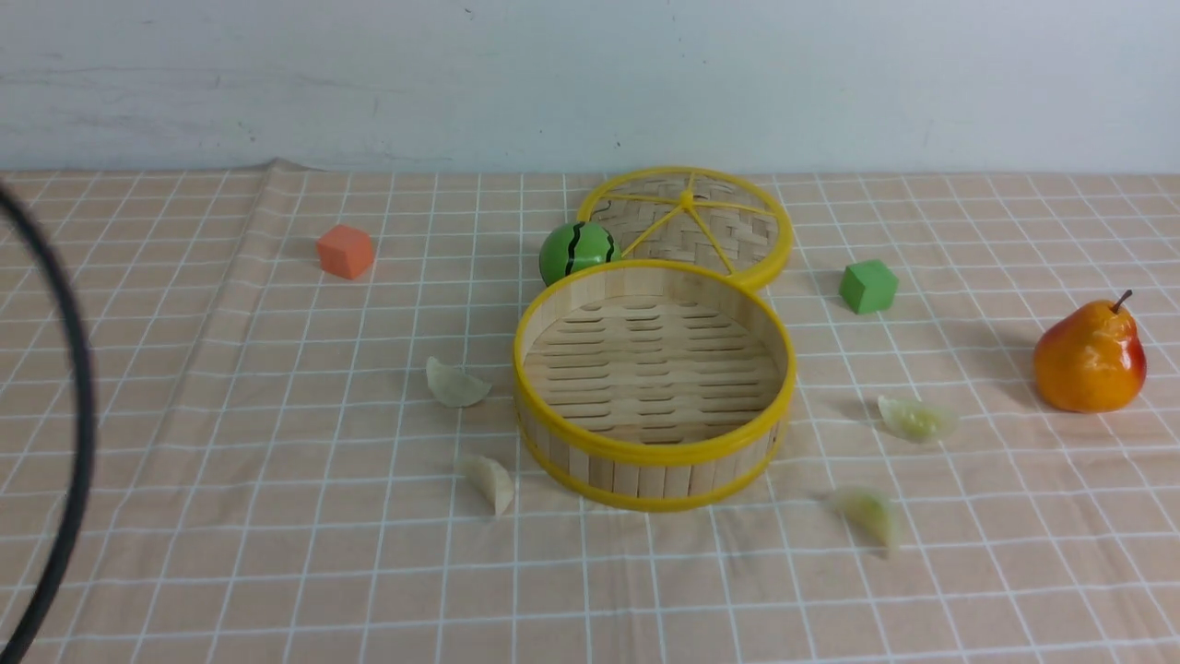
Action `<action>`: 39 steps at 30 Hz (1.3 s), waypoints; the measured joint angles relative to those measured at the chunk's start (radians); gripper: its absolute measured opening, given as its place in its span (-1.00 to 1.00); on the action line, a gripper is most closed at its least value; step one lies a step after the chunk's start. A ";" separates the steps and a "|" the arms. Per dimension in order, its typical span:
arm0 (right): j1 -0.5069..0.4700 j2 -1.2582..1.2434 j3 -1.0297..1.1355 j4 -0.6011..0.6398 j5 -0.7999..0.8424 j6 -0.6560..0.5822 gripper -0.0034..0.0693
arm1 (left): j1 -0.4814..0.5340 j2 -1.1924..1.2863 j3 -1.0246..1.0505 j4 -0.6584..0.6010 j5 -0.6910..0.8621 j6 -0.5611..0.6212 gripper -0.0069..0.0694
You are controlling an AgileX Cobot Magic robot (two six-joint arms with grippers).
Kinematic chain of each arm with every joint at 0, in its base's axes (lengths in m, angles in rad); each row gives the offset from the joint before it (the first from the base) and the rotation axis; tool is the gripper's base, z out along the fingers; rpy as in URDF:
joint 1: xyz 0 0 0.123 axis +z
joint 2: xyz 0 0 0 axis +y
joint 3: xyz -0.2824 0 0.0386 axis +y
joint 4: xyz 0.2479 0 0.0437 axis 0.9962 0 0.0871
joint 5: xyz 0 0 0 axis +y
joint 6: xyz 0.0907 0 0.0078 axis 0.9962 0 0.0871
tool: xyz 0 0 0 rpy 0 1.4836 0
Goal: Put the dumplings into the steamer on the table with the brown tablecloth.
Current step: 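Reach for and grasp a dumpling on the table with the left gripper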
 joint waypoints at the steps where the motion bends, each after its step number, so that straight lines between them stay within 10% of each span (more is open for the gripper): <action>1: 0.001 0.000 -0.002 0.001 0.000 0.001 -0.93 | 0.000 0.013 -0.006 0.000 0.006 -0.008 -0.86; 12: 0.187 0.354 -0.120 0.033 0.371 0.003 -0.92 | -0.277 0.447 -0.264 0.055 0.431 -0.100 -0.86; 23: 0.257 0.376 -0.126 0.034 0.285 0.003 -0.91 | -0.316 0.870 -0.574 -0.405 0.458 0.306 -0.80; 33: 0.257 0.377 -0.126 0.034 0.258 0.003 -0.88 | -0.279 1.129 -0.764 -0.398 0.389 0.351 0.47; 39: 0.257 0.377 -0.126 0.034 0.242 0.003 -0.86 | -0.227 1.195 -0.809 -0.391 0.404 0.285 0.70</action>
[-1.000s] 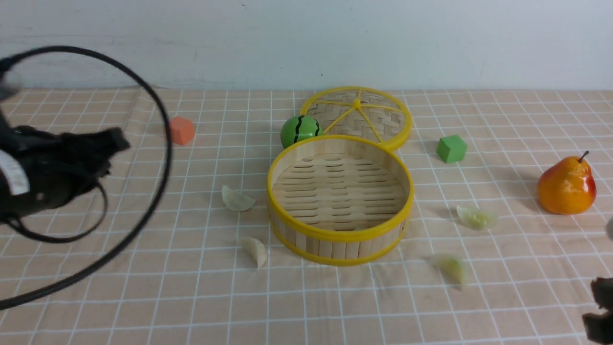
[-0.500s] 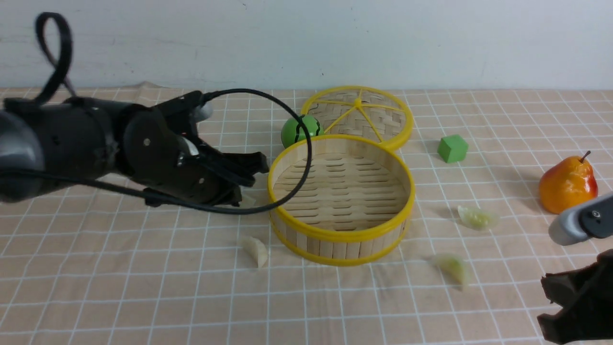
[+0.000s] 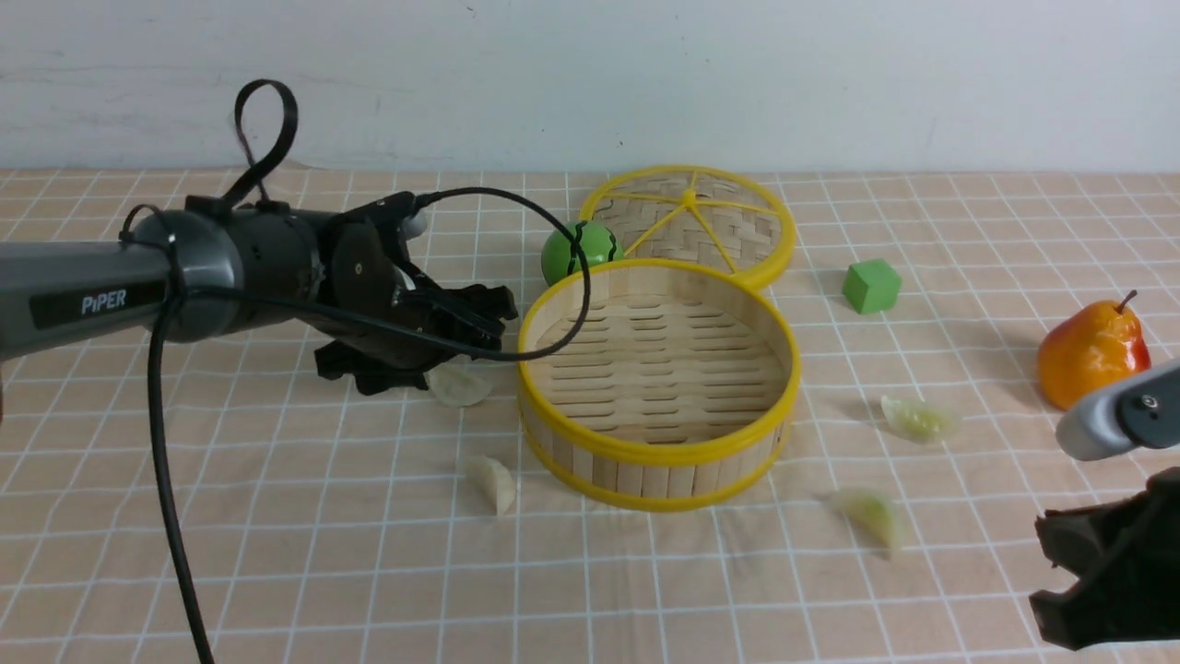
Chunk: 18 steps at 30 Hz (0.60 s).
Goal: Put the dumplings into the steamer on the table with the brown tablecloth.
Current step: 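Reach for and grasp a dumpling on the table with the left gripper, then place the dumpling into the bamboo steamer basket with the left gripper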
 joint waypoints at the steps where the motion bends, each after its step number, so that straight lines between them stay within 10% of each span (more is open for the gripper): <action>1: 0.000 0.000 0.000 0.000 0.000 0.000 -0.86 | 0.001 0.000 -0.001 0.000 0.000 -0.003 0.70; 18: 0.000 0.000 0.001 0.000 -0.022 0.000 -0.81 | -0.005 0.031 -0.009 0.015 0.006 0.090 -0.07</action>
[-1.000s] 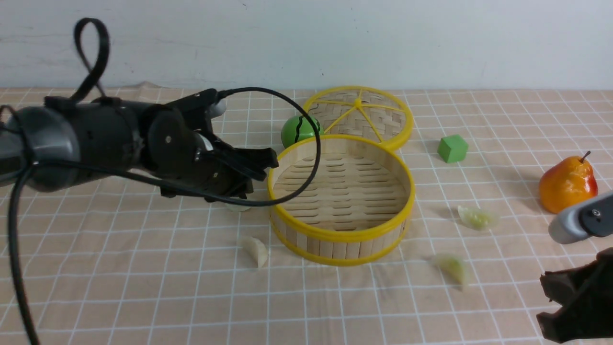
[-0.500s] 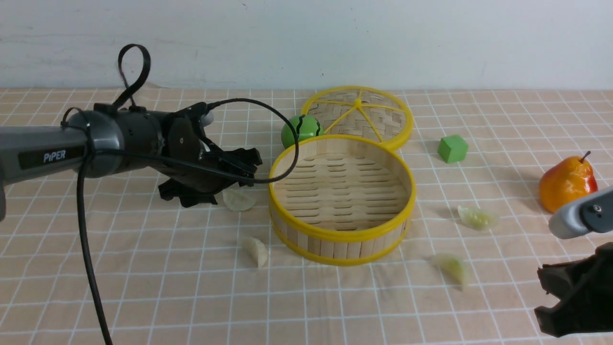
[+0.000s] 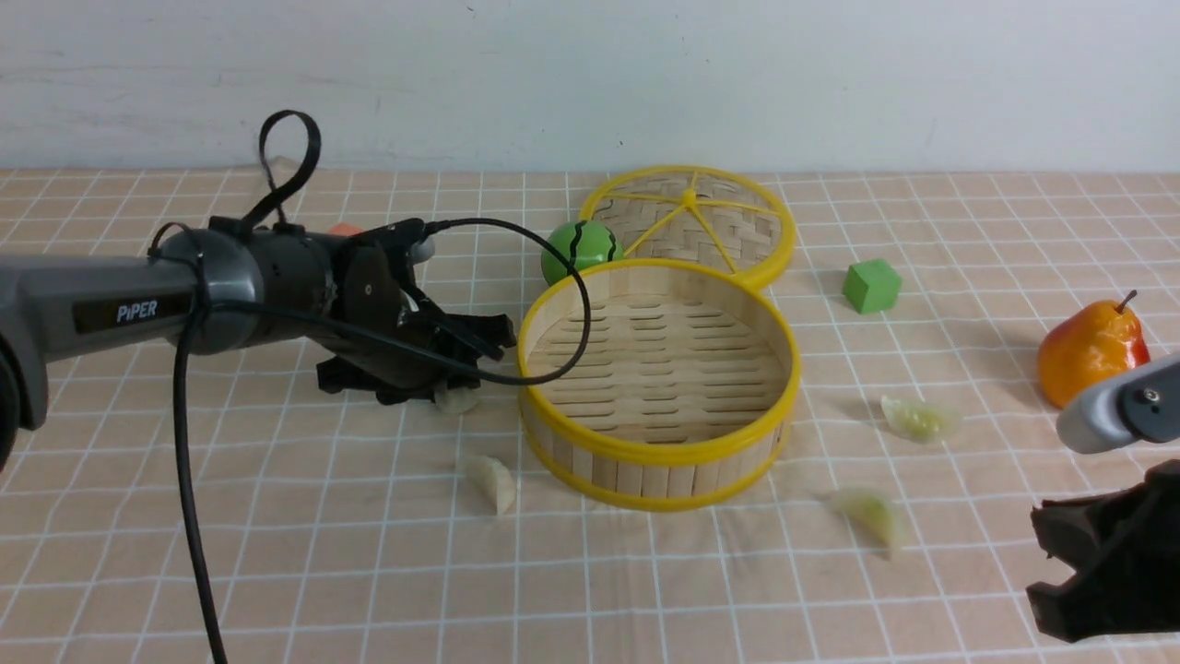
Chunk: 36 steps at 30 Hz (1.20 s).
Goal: Put the dumplings into the steamer on the table with the brown tablecloth.
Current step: 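Place the dumpling into the bamboo steamer basket with the left gripper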
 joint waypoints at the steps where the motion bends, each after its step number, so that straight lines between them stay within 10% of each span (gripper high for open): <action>1: 0.000 0.000 0.000 0.000 0.000 0.000 -0.81 | -0.002 -0.036 0.004 -0.001 0.007 0.027 -0.07; 23: 0.000 0.070 0.019 0.088 -0.046 0.004 -0.76 | -0.211 0.021 0.000 0.049 -0.371 0.268 -0.07; 36: 0.000 0.070 0.019 0.101 -0.052 0.007 -0.76 | -0.211 -0.072 0.006 0.076 -0.248 0.294 0.56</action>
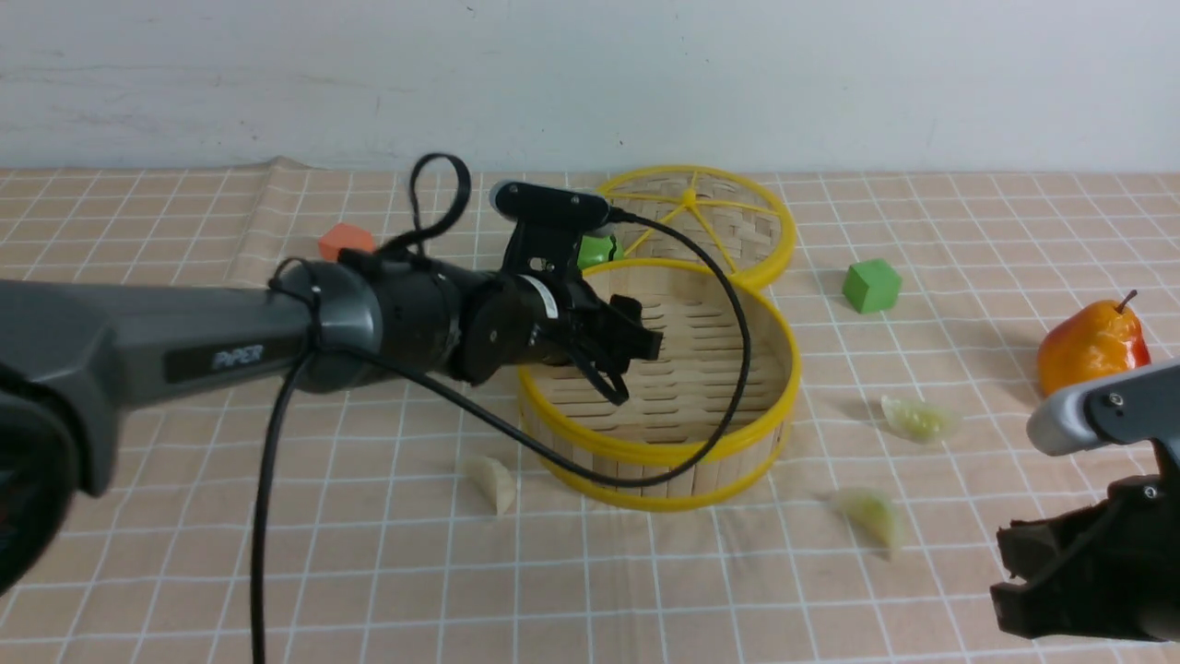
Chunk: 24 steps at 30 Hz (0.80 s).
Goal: Put the dumplings into the steamer on the table with the brown tablecloth.
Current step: 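Place the dumpling into the bamboo steamer basket with the left gripper, then reach for and grasp a dumpling on the table with the left gripper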
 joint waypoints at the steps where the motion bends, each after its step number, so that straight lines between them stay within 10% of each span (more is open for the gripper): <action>1: 0.000 0.000 0.000 0.000 0.000 0.000 -0.76 | 0.000 -0.038 0.000 0.000 0.032 0.001 0.56; 9: 0.000 0.004 0.000 0.000 -0.003 0.000 -0.73 | 0.038 -0.246 -0.009 0.001 0.591 -0.004 0.46; 24: 0.000 0.021 0.000 0.013 -0.006 0.000 -0.70 | 0.036 0.018 -0.009 0.008 0.620 -0.253 0.25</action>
